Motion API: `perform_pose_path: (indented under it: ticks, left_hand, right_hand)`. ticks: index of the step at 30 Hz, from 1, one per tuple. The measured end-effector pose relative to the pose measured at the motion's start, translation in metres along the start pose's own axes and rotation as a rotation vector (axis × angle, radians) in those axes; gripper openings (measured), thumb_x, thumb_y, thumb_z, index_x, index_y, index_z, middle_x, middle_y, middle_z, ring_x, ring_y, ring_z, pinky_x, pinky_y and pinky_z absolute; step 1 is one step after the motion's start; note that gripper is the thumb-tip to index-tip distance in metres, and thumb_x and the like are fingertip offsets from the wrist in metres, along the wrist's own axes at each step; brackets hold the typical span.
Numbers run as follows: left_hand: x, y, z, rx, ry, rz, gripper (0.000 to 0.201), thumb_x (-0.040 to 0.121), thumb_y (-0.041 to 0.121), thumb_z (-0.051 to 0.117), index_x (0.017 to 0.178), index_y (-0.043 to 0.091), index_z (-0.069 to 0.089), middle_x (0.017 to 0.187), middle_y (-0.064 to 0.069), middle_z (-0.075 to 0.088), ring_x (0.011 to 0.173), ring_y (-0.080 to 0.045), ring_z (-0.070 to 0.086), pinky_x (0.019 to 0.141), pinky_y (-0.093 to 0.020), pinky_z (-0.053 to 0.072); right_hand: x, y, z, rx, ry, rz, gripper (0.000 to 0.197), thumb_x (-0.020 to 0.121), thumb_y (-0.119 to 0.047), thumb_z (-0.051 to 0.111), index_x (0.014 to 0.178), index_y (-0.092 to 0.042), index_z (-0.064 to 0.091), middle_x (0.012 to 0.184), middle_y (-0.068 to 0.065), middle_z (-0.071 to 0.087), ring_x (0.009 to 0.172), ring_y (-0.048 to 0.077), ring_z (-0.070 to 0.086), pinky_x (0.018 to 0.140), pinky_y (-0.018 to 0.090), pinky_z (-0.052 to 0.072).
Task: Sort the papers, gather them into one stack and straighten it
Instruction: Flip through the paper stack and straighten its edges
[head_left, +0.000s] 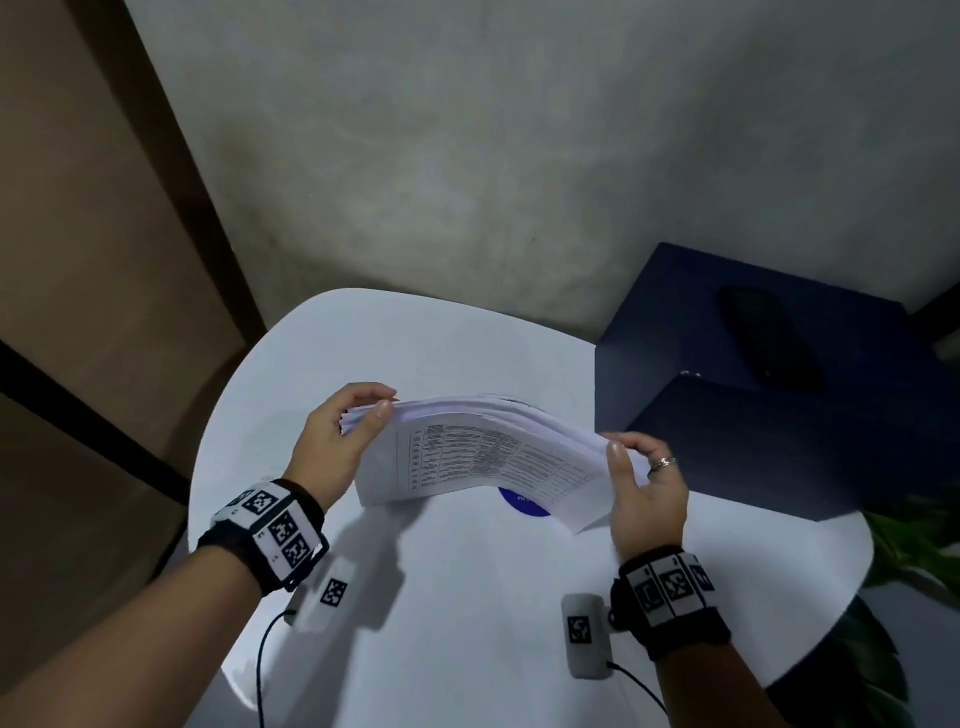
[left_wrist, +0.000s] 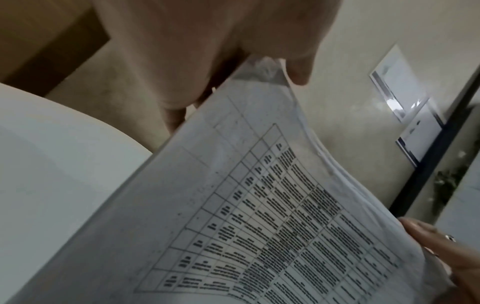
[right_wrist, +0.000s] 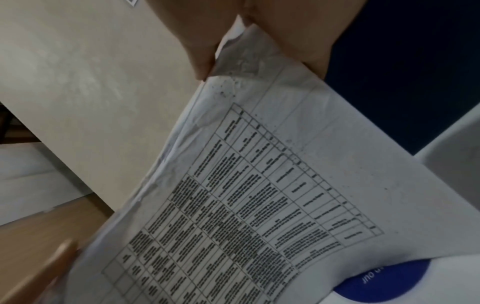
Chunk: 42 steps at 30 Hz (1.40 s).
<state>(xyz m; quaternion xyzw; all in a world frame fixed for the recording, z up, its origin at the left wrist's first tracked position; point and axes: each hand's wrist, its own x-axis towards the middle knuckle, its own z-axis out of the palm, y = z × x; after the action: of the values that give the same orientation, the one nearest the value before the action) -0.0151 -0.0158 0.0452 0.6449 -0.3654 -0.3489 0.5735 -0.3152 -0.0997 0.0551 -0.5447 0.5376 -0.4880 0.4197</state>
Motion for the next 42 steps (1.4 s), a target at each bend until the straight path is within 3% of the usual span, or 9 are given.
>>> perform_pose_path:
  ticks: [6,11,16,20,24,27,33,37,42]
  left_hand:
    - [0.011,0.006,0.009,-0.027,0.096,-0.028,0.014,0.094,0.017,0.061,0.088,0.014,0.073,0.098,-0.001,0.074,0.095,-0.012,0.063,0.089,-0.031,0.047]
    - [0.018,0.011,0.01,-0.015,0.128,0.023,0.014,0.09,0.004,0.063,0.088,0.012,0.074,0.094,-0.002,0.074,0.09,-0.01,0.064,0.086,-0.025,0.048]
    - [0.021,0.012,0.01,0.238,0.044,0.298,0.019,0.092,0.008,0.065,0.103,0.018,0.077,0.103,0.005,0.072,0.099,0.0,0.064,0.092,-0.013,0.046]
    - [0.025,0.0,0.005,0.706,-0.086,0.497,0.037,0.092,0.04,0.056,0.126,0.029,0.068,0.117,0.007,0.067,0.103,-0.014,0.062,0.096,-0.026,0.045]
    - [0.027,0.001,0.003,0.907,-0.095,0.571,0.042,0.092,0.041,0.053,0.132,0.03,0.062,0.116,0.004,0.067,0.093,-0.025,0.063,0.083,-0.032,0.052]
    - [0.03,0.007,0.003,0.88,-0.106,0.507,0.037,0.093,0.021,0.063,0.129,0.031,0.063,0.111,0.005,0.071,0.094,-0.026,0.065,0.081,-0.036,0.053]
    - [0.039,0.028,0.001,0.857,-0.183,0.379,0.022,0.089,0.02,0.068,0.108,0.032,0.071,0.105,0.015,0.073,0.096,-0.017,0.066,0.081,-0.034,0.051]
    - [0.04,0.043,-0.007,0.881,-0.247,0.368,0.019,0.085,0.021,0.072,0.097,0.035,0.067,0.093,0.018,0.07,0.086,-0.017,0.064,0.075,-0.035,0.051]
    - [0.04,0.039,-0.017,1.021,-0.433,0.298,0.028,0.089,0.027,0.067,0.114,0.037,0.061,0.1,0.015,0.059,0.094,-0.014,0.057,0.08,-0.035,0.048]
  right_hand:
    - [0.003,-0.006,0.006,-0.057,0.068,-0.004,0.005,0.089,-0.018,0.067,0.09,-0.021,0.069,0.097,-0.013,0.069,0.091,-0.008,0.058,0.088,0.026,0.047]
    - [0.003,-0.003,0.007,-0.144,0.015,-0.09,0.012,0.085,-0.012,0.071,0.083,-0.024,0.07,0.098,-0.012,0.07,0.098,0.005,0.063,0.086,0.018,0.047]
    - [0.004,0.0,0.007,-0.227,0.024,-0.169,0.012,0.087,-0.01,0.069,0.089,-0.022,0.071,0.102,-0.016,0.066,0.099,-0.002,0.06,0.089,0.027,0.052]
    - [0.002,0.007,0.009,-0.363,-0.122,-0.266,0.034,0.087,-0.033,0.069,0.118,-0.021,0.069,0.123,-0.011,0.061,0.116,0.007,0.056,0.095,0.021,0.048]
    - [0.003,0.013,0.005,-0.632,-0.236,-0.425,0.062,0.08,-0.062,0.057,0.135,-0.033,0.052,0.139,-0.008,0.051,0.122,0.008,0.041,0.09,0.032,0.051]
    - [0.006,0.008,0.003,-0.947,-0.249,-0.551,0.075,0.075,-0.068,0.06,0.139,-0.033,0.047,0.138,-0.004,0.055,0.115,0.022,0.053,0.088,0.041,0.053]
    - [0.015,-0.013,0.009,-1.203,-0.194,-0.454,0.053,0.084,-0.034,0.063,0.136,-0.028,0.054,0.092,-0.008,0.069,0.088,0.018,0.064,0.086,0.037,0.047]
    - [0.021,-0.033,0.001,-1.082,-0.246,-0.407,0.016,0.09,-0.021,0.061,0.102,-0.024,0.071,0.094,-0.005,0.072,0.09,0.023,0.066,0.083,0.037,0.048]
    - [0.019,-0.038,-0.011,-0.962,-0.373,-0.223,0.039,0.088,-0.028,0.065,0.127,-0.033,0.059,0.124,-0.015,0.062,0.117,0.012,0.056,0.098,0.03,0.047]
